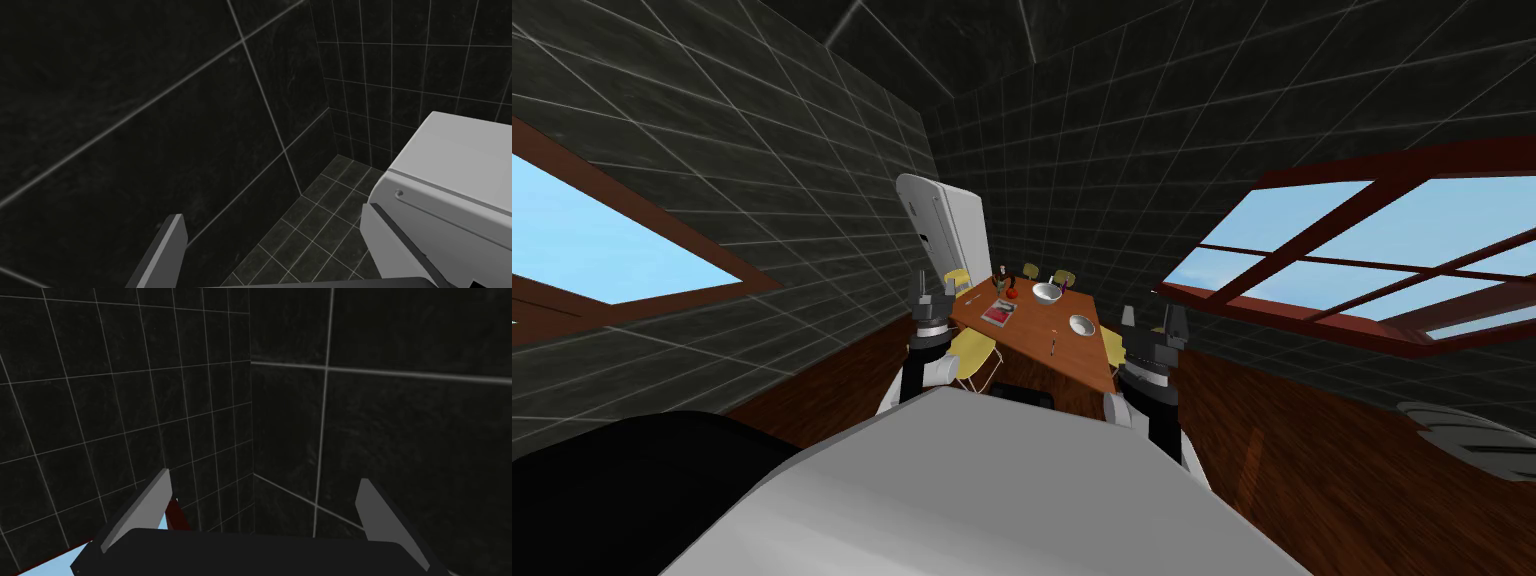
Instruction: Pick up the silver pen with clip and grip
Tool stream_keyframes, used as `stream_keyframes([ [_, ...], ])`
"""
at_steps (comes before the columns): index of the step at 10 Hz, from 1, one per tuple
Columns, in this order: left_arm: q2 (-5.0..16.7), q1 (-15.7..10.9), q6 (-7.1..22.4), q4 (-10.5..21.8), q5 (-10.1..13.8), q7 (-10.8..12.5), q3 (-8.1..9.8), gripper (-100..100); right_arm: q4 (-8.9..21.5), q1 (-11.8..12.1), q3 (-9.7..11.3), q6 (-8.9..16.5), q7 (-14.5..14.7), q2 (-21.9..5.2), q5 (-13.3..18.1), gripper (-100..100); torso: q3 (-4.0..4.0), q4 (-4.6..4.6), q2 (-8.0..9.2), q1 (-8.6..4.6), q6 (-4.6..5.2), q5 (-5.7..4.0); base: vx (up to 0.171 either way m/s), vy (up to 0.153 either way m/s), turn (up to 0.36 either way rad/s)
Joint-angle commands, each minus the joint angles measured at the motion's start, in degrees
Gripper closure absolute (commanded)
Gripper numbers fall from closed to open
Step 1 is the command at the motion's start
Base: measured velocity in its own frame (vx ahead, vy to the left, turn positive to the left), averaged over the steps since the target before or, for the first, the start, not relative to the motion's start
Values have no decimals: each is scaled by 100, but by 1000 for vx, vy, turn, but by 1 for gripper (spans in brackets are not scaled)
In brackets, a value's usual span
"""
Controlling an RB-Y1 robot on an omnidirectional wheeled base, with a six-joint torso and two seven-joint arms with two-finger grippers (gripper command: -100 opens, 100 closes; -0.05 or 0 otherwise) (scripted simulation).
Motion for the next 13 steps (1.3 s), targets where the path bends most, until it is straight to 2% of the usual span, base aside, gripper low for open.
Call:
stream_keyframes([
  [1,0,0,0,0,0,0,0,0,64,-66,31,18,15,-240,-15,-100,0,0,0,0,0,0,-21,19,34],
  [3,0,-1,0,0,0,0,0,0,217,-224,98,63,50,-590,-51,-100,8,3,15,11,-1,2,-51,44,63],
  [6,-1,-1,0,0,0,0,-1,0,606,-600,249,183,135,-1115,-135,-100,9,3,16,28,-2,6,-47,81,110],
  [7,-1,-1,0,0,0,0,-1,0,606,-600,249,183,135,-1170,-135,-100,10,4,18,32,-1,7,-29,56,31],
  [11,0,0,0,0,0,0,0,0,1299,-1233,548,438,290,-1898,-298,-100,3,1,5,23,0,6,-24,53,96],
  [12,0,0,0,0,0,0,0,0,1369,-1260,548,438,290,-1926,-298,-100,4,2,7,12,0,3,0,0,0],
  [13,0,0,0,0,0,0,0,0,1578,-1434,644,516,332,-2117,-347,-100,2,1,3,0,2,1,8,-9,29],
])
